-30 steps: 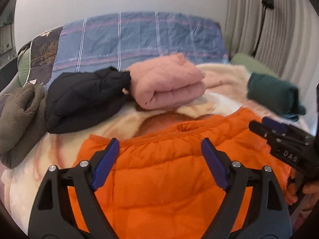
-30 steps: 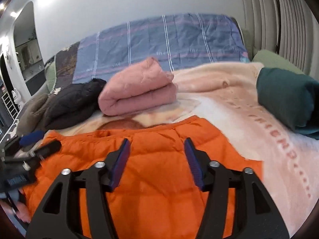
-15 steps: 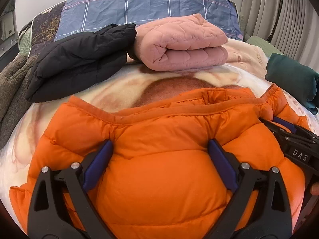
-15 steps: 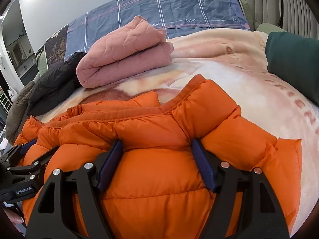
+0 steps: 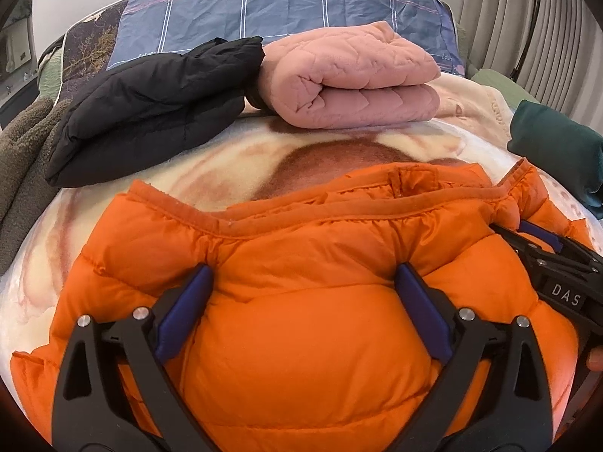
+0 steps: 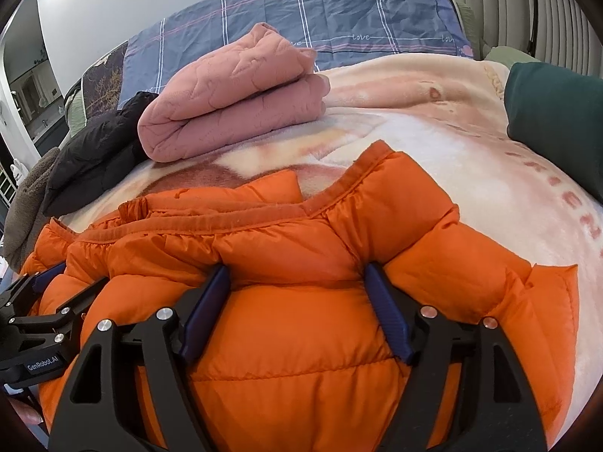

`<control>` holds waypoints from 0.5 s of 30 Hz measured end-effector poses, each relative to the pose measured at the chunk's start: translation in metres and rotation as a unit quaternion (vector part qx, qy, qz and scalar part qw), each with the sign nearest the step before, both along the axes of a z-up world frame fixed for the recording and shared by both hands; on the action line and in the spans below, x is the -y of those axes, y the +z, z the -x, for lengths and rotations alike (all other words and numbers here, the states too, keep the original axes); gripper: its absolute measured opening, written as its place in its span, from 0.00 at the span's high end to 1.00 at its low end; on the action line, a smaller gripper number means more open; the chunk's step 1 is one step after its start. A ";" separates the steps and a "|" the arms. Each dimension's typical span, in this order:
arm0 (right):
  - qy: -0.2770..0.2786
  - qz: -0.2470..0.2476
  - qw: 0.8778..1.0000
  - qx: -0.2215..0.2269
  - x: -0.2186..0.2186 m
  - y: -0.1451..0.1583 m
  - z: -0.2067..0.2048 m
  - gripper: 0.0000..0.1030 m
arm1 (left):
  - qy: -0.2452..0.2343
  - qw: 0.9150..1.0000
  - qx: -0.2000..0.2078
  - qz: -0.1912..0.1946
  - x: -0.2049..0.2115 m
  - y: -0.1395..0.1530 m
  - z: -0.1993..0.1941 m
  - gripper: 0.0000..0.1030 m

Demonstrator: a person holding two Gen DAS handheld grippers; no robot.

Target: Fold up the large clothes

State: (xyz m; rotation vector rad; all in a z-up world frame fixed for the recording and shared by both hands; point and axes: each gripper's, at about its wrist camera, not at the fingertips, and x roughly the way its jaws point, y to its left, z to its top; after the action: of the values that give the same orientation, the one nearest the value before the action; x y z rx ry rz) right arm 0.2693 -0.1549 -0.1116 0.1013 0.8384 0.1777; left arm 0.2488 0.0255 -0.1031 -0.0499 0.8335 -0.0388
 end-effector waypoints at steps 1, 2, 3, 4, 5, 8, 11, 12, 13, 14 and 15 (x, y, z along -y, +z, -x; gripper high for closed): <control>0.000 0.002 1.000 0.001 -0.001 0.000 0.000 0.27 | 0.001 1.000 0.000 -0.004 0.001 0.000 0.000 0.04; 0.000 0.004 1.000 0.000 -0.001 0.001 0.000 0.27 | 0.003 1.000 0.001 -0.011 0.002 0.001 0.001 0.04; 0.000 0.007 1.000 0.001 -0.002 0.002 0.001 0.27 | 0.004 1.000 0.002 -0.014 0.003 0.002 0.002 0.04; 0.000 0.011 1.000 0.002 -0.002 0.004 0.003 0.27 | 0.004 1.000 0.004 -0.018 0.003 0.005 0.004 0.04; 0.000 0.020 1.000 0.001 -0.003 0.009 0.007 0.27 | 0.003 1.000 0.003 -0.018 0.002 0.008 0.006 0.04; -0.004 0.019 1.000 0.012 -0.001 0.029 0.030 0.25 | 0.000 1.000 0.007 -0.007 -0.001 0.022 0.025 0.06; 0.005 -0.008 1.000 0.018 0.001 0.042 0.052 0.24 | -0.026 0.999 0.034 0.018 -0.002 0.045 0.058 0.06; 0.009 -0.016 1.000 0.019 0.001 0.045 0.060 0.23 | -0.029 0.999 0.039 0.016 0.000 0.049 0.065 0.05; 0.010 -0.016 1.000 0.019 0.001 0.044 0.066 0.22 | -0.036 0.998 0.043 0.011 0.003 0.051 0.072 0.05; 0.007 -0.003 1.000 0.018 -0.001 0.037 0.070 0.21 | -0.043 0.998 0.043 -0.004 0.008 0.049 0.078 0.05; 0.005 0.007 1.000 0.023 -0.003 0.031 0.072 0.18 | -0.045 0.998 0.039 -0.021 0.012 0.044 0.080 0.05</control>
State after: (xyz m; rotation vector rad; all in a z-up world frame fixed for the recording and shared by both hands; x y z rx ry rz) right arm 0.1976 -0.1523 -0.0808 0.0801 0.7952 0.1835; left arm 0.1684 0.0135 -0.0587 0.0288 0.7577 -0.1068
